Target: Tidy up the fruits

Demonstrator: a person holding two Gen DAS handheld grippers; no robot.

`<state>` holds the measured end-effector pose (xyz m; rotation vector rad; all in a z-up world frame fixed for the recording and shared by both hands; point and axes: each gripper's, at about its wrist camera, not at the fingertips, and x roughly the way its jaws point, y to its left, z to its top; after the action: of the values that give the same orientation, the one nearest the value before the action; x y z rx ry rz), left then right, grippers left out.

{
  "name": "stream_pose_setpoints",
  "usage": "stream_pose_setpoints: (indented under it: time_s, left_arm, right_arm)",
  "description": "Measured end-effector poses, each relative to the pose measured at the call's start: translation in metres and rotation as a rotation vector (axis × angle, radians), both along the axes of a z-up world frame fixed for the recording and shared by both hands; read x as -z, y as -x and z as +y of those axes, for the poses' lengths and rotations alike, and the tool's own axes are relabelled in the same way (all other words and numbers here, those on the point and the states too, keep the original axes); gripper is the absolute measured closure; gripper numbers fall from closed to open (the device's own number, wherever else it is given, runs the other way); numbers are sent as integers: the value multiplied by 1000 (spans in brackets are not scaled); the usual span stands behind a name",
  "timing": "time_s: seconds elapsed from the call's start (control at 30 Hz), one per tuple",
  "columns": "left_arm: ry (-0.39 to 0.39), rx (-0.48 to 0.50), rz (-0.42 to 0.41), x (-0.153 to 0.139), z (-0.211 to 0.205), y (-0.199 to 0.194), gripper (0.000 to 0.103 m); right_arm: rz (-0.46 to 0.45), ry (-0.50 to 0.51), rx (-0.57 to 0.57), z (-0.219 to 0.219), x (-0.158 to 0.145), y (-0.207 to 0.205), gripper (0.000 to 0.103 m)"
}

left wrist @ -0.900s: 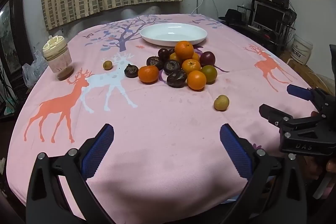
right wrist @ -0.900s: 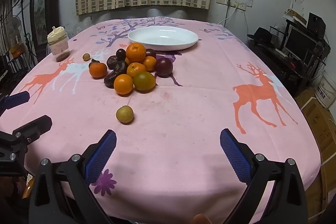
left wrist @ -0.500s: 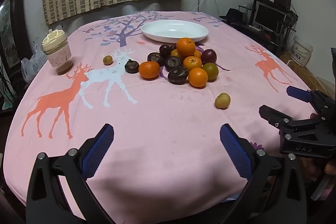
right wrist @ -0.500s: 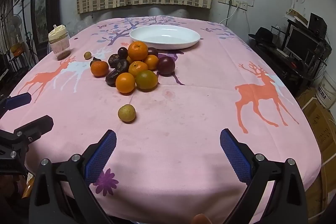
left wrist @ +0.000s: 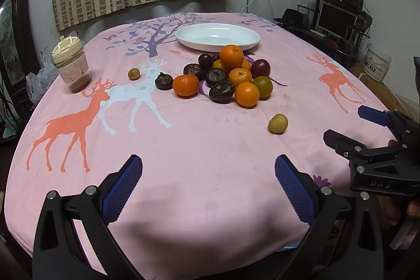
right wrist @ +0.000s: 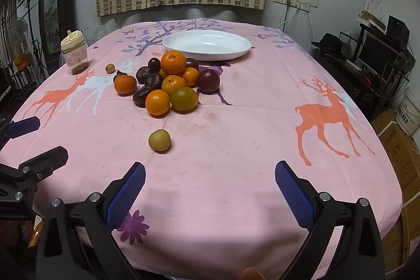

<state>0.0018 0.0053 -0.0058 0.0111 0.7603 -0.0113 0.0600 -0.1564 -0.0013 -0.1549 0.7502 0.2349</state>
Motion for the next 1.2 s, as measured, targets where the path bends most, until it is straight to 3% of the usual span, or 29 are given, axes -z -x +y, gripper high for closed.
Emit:
stream_pose_setpoints:
  time_s: [1.2]
  left_arm:
    - [-13,3,3,4,-2,1,4]
  right_arm:
    - [6,-1,0,3,3,-1,4]
